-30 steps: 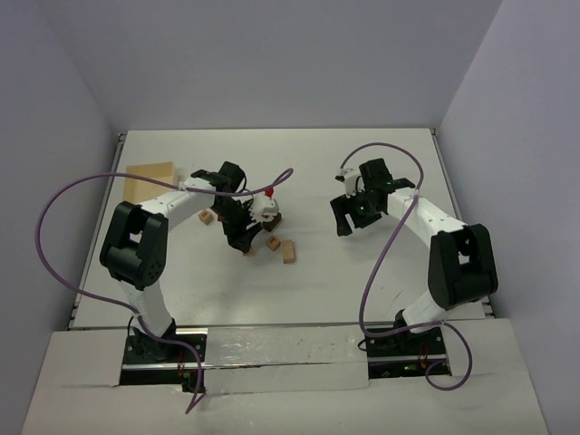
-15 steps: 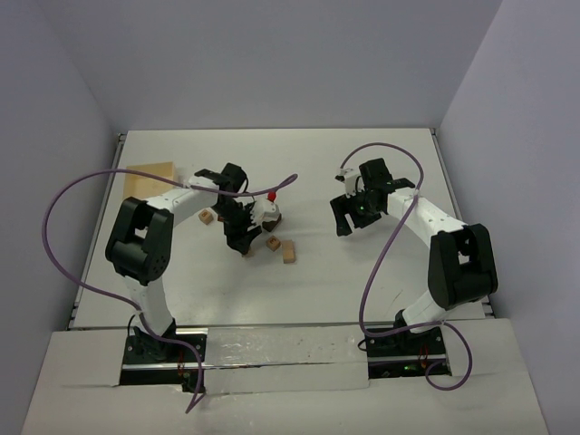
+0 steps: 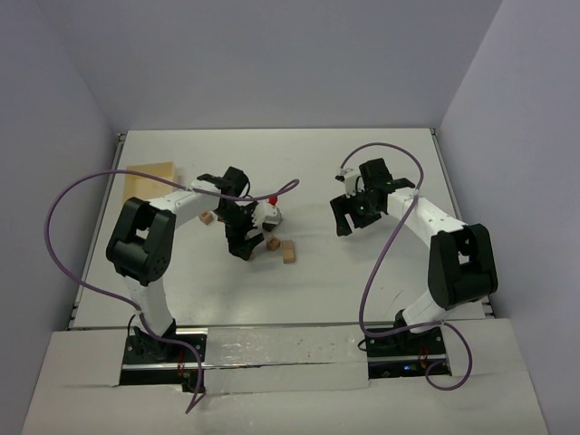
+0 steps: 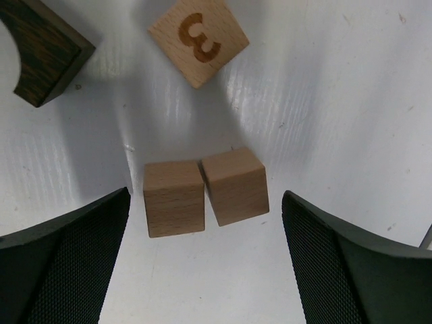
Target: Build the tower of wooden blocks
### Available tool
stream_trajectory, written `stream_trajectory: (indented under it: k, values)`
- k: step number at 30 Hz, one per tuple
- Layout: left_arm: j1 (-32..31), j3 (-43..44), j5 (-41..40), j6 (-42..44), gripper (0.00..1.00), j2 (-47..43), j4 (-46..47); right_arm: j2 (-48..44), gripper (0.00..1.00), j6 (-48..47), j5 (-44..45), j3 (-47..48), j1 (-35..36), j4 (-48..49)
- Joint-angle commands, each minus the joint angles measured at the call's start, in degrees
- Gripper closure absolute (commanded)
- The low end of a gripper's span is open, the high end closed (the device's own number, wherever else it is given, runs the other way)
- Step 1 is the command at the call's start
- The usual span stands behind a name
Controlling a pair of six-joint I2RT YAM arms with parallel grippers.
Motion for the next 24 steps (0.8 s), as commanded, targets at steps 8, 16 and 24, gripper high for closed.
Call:
stream_trajectory:
  k: [8,16,24]
  values:
    - [-1.44,-6.21,-5.47,-23.43,0.01,-14.19,13.43,-1.01,0.18,-0.29,0.14,0.68,-0.61,0.94]
    - [-2.39,-9.69,-6.36,-25.29,0.01,-15.35,12.19,-0.13,0.18,-1.07,-0.04,1.79,-0.53,0.42]
    - [-2.74,-10.95,-8.12,-22.52,0.01,-13.48,15.07,-0.11,0.18,-0.78,-0.18,1.71,-0.58,0.27]
